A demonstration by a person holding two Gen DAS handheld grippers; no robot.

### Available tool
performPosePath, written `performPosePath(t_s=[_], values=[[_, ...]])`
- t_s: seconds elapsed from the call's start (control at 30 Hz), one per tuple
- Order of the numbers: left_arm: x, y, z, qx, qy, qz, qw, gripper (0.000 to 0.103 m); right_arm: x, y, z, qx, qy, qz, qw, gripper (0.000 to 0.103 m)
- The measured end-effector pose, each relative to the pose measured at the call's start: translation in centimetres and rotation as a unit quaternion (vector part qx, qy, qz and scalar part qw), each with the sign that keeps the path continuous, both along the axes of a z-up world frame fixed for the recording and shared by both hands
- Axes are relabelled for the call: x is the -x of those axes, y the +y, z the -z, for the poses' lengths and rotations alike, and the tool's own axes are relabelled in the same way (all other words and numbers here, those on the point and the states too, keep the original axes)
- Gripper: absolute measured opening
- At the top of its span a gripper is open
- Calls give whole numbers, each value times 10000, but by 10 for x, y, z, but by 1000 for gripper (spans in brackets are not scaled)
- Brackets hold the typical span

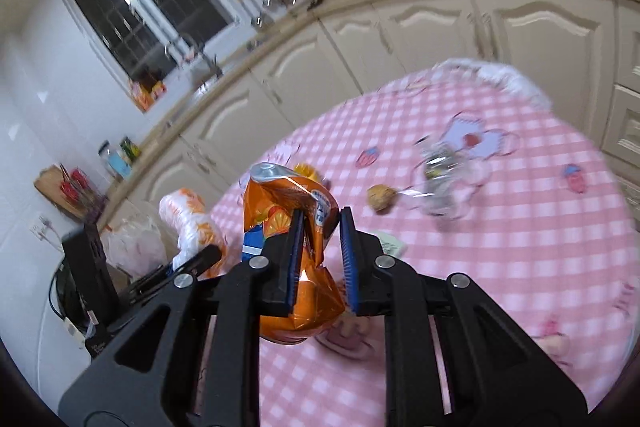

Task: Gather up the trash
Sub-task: 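Grasp the white plastic bag with the left tool while the right tool grasps the crushed Fanta can, then carry the white bag and Fanta can to the blue bin and open both tools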

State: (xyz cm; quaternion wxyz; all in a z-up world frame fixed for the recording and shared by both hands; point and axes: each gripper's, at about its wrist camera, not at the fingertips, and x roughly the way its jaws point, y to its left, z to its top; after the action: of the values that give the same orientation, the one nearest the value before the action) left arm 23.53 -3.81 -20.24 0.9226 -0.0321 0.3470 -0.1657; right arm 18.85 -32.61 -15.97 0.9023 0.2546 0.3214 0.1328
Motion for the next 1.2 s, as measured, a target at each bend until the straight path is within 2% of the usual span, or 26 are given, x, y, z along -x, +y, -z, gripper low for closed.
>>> performPosePath(t_s=[0.2, 0.33, 0.5, 0.6, 0.8, 0.9, 1.1, 1.2], values=[[44, -62, -30, 36, -349, 626, 9974, 26, 68, -79, -20, -62, -369, 660, 9971, 18], [78, -127, -39, 69, -451, 1237, 9913, 26, 117, -138, -22, -90, -474, 1222, 9913, 18], [117, -214, -37, 9, -440, 2111, 9765, 26, 179, -207, -9, -55, -415, 1969, 9795, 18], [146, -266, -27, -5, -367, 2708, 9619, 26, 216, -246, 8, -87, -272, 2399, 9704, 18], [195, -370, 13, -164, 81, 3745, 9271, 26, 268, -307, 61, -215, 236, 3071, 9511, 18], [208, -408, 40, -325, 320, 4029, 9141, 26, 281, -330, 96, -351, 561, 3321, 9409, 18], [214, -462, 94, -628, 800, 4300, 8971, 26, 279, -363, 174, -789, 1205, 3496, 9258, 18], [207, -485, 122, -741, 1101, 4423, 8870, 32, 268, -376, 216, -1087, 1600, 3421, 9195, 21]])
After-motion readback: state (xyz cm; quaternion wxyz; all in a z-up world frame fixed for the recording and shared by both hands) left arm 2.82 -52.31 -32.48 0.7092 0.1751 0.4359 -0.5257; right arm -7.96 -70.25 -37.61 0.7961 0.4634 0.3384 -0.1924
